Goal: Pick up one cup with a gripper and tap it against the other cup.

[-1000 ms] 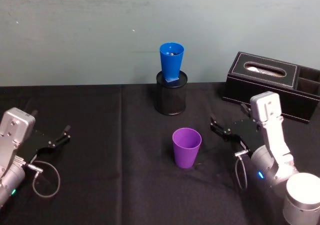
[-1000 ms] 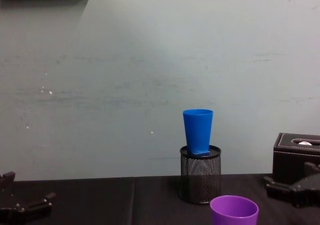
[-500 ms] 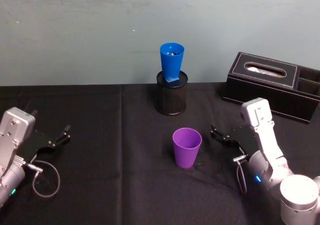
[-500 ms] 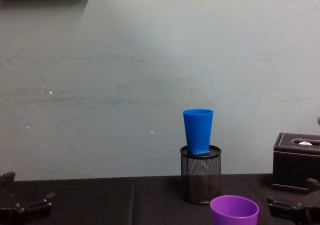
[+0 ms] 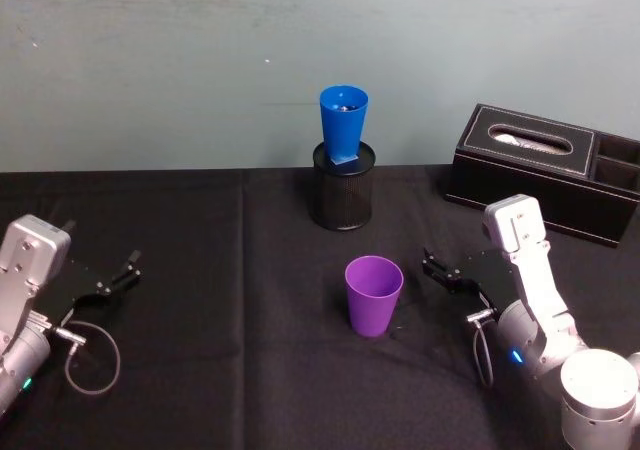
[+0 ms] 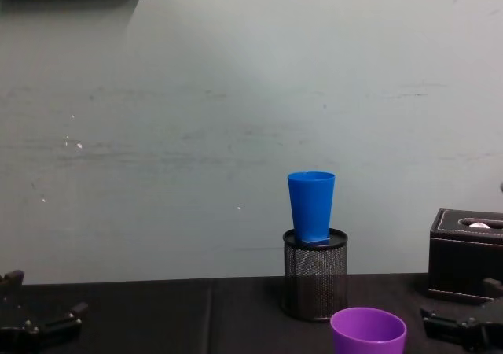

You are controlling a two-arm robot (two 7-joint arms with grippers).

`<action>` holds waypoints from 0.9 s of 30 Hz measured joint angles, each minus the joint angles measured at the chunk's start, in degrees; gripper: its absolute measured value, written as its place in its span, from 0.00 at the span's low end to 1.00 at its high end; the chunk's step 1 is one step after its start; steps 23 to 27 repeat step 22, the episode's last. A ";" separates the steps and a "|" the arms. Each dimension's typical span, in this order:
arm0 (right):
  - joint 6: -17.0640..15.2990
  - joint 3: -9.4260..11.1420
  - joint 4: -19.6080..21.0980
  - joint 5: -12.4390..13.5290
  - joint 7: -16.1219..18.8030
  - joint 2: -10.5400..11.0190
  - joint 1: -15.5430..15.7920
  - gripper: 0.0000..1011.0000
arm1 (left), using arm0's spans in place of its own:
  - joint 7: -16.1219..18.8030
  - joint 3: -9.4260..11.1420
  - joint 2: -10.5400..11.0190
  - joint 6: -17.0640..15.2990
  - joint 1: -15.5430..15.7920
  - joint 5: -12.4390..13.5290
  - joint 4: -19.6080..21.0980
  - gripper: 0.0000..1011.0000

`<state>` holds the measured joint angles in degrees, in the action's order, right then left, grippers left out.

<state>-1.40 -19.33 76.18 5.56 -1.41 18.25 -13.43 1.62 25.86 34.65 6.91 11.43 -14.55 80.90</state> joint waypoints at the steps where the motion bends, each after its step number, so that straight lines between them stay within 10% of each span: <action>1: -0.01 0.00 0.01 0.01 -0.01 0.00 0.00 0.99 | 0.00 0.00 0.00 0.00 0.00 0.00 0.00 0.99; 27: -0.06 0.02 0.11 0.12 -0.15 0.00 0.02 0.99 | 0.00 0.00 0.00 0.00 0.00 0.00 0.00 0.99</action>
